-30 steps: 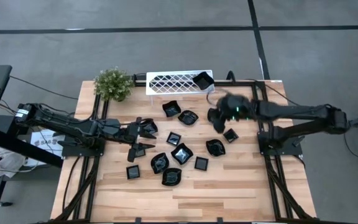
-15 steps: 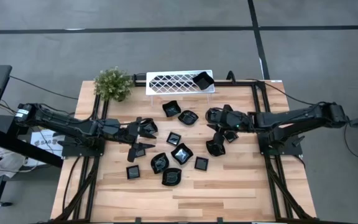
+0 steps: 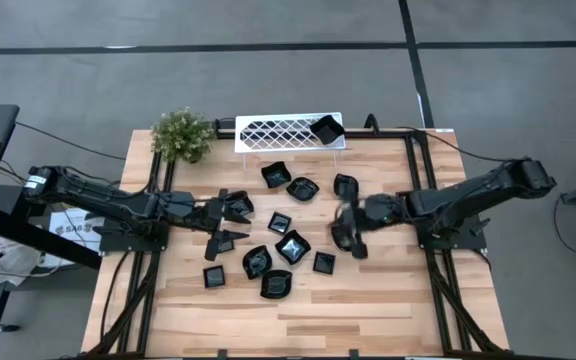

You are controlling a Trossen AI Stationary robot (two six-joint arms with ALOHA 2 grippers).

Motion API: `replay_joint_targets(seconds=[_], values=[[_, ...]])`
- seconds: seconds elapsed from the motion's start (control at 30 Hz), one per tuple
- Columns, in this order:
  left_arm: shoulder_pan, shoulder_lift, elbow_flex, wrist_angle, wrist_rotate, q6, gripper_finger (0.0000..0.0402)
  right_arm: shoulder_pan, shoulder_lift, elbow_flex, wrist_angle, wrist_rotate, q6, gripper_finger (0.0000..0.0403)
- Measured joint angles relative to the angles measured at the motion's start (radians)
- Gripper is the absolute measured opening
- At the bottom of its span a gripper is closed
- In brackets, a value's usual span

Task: Pick & Place Mini shaped plates
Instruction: Stack the black distorted square plate on top of the black distorted square plate on the shelf

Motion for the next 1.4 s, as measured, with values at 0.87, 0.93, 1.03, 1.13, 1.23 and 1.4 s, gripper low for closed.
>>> replay_joint_targets(seconds=[0.87, 0.93, 1.03, 1.13, 1.23, 1.4], values=[[0.0, 0.0, 0.0, -0.288, 0.01, -0.059, 0.0172, 0.052, 0.104, 0.0, 0.094, -0.071, 0.002, 0.007], [0.0, 0.0, 0.0, -0.287, 0.007, -0.06, 0.0172, 0.052, 0.104, 0.0, 0.106, -0.071, 0.002, 0.007], [0.0, 0.0, 0.0, -0.283, 0.004, -0.06, 0.0172, 0.052, 0.104, 0.0, 0.108, -0.071, 0.003, 0.007], [0.0, 0.0, 0.0, -0.279, 0.004, -0.06, 0.0172, 0.057, 0.126, 0.001, 0.093, -0.071, 0.028, 0.007], [0.0, 0.0, 0.0, -0.275, 0.004, -0.06, 0.0172, 0.059, 0.159, 0.0, 0.062, -0.071, 0.084, 0.007], [0.0, 0.0, 0.0, -0.269, 0.004, -0.06, 0.0172, 0.049, 0.203, 0.001, 0.047, -0.071, 0.108, 0.007]])
